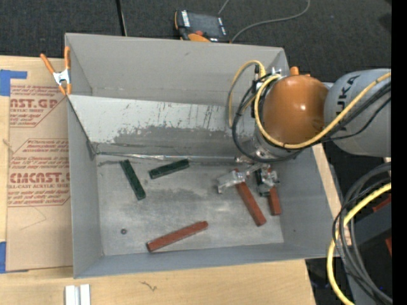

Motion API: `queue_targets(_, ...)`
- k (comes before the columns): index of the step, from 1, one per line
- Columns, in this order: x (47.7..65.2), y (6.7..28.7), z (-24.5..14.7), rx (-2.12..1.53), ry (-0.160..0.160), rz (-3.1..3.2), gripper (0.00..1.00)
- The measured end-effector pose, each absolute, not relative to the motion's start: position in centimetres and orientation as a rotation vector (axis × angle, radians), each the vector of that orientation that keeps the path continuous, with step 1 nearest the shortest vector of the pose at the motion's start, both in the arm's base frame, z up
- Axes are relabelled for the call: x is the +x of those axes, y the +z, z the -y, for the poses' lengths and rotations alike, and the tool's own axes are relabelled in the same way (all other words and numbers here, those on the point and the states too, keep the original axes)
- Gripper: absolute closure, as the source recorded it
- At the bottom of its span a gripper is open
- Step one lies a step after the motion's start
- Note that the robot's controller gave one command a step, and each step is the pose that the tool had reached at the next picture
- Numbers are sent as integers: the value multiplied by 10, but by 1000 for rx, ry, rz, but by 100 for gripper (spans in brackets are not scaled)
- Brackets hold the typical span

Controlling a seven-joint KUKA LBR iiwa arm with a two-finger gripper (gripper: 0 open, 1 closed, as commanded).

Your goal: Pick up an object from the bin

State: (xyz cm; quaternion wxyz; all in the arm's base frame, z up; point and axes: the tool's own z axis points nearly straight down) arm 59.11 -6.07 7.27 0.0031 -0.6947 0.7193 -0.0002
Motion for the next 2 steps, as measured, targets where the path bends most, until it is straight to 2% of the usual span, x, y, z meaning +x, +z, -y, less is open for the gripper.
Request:
queue_targets(1, 591, 74, 60, -2180, -1, -2254, 100)
queue_targets(2, 556, 203, 55, -2187, -7, -2247, 100)
